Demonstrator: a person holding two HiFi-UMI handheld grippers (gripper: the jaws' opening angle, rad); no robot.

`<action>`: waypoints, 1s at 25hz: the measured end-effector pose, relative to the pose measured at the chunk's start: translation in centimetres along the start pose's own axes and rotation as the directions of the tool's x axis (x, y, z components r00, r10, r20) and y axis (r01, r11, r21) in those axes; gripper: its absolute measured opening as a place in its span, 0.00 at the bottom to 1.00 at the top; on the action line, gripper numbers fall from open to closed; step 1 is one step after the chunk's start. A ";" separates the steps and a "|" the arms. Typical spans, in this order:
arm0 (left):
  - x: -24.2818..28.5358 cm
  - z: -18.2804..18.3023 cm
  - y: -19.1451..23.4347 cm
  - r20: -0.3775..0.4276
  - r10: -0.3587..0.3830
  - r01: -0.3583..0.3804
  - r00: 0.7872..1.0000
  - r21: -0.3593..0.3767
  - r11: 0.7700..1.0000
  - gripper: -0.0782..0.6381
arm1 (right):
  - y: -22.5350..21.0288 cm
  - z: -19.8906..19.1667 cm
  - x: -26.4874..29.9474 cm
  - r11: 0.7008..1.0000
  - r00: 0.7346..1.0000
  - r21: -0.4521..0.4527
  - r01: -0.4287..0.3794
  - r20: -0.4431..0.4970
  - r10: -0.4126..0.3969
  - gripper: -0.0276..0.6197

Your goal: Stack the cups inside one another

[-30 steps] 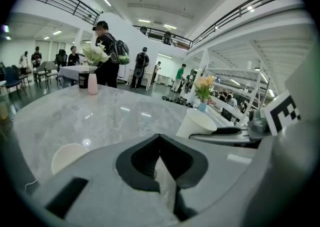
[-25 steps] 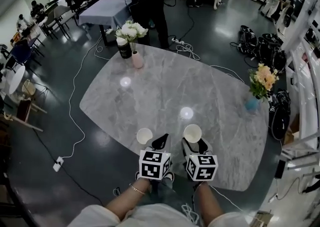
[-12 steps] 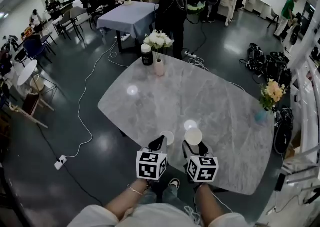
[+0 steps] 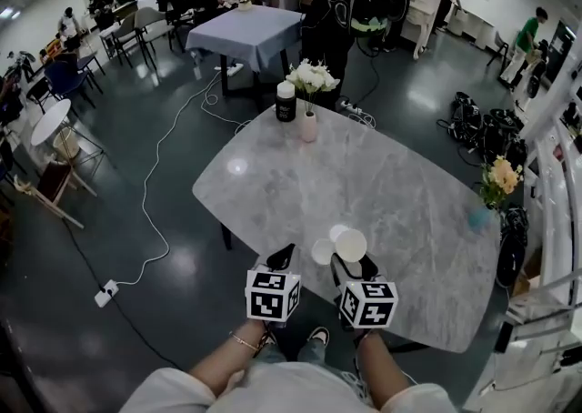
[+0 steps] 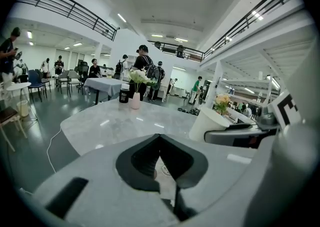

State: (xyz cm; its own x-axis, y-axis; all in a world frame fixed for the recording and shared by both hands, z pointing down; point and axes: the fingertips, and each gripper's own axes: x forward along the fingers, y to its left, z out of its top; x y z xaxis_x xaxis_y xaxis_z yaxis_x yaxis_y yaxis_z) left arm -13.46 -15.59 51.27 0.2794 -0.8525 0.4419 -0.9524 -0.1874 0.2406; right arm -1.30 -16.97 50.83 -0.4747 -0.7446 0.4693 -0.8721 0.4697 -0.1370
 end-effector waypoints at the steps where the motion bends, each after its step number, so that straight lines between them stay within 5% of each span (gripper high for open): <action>1: 0.0 -0.1 0.2 -0.002 -0.002 0.002 1.000 -0.001 1.000 0.10 | 0.3 -0.1 0.1 1.000 1.000 -0.002 0.001 -0.003 -0.001 0.40; 11: 0.1 -1.1 1.2 -0.032 -0.022 0.022 0.999 0.003 1.000 0.10 | 2.0 -1.0 0.8 1.000 0.999 -0.015 0.004 -0.033 -0.004 0.40; 25: 0.7 -3.2 3.3 -0.073 0.036 -0.040 0.997 -0.052 0.998 0.10 | 2.6 -2.7 3.0 0.999 0.997 -0.001 -0.033 -0.077 0.033 0.40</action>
State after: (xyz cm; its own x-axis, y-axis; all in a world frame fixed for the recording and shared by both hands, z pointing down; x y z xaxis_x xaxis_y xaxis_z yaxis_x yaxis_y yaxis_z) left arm -16.04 -15.24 55.18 0.2533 -0.8207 0.5121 -0.9550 -0.1278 0.2676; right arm -4.66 -16.72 54.28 -0.4924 -0.6903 0.5301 -0.8559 0.4945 -0.1512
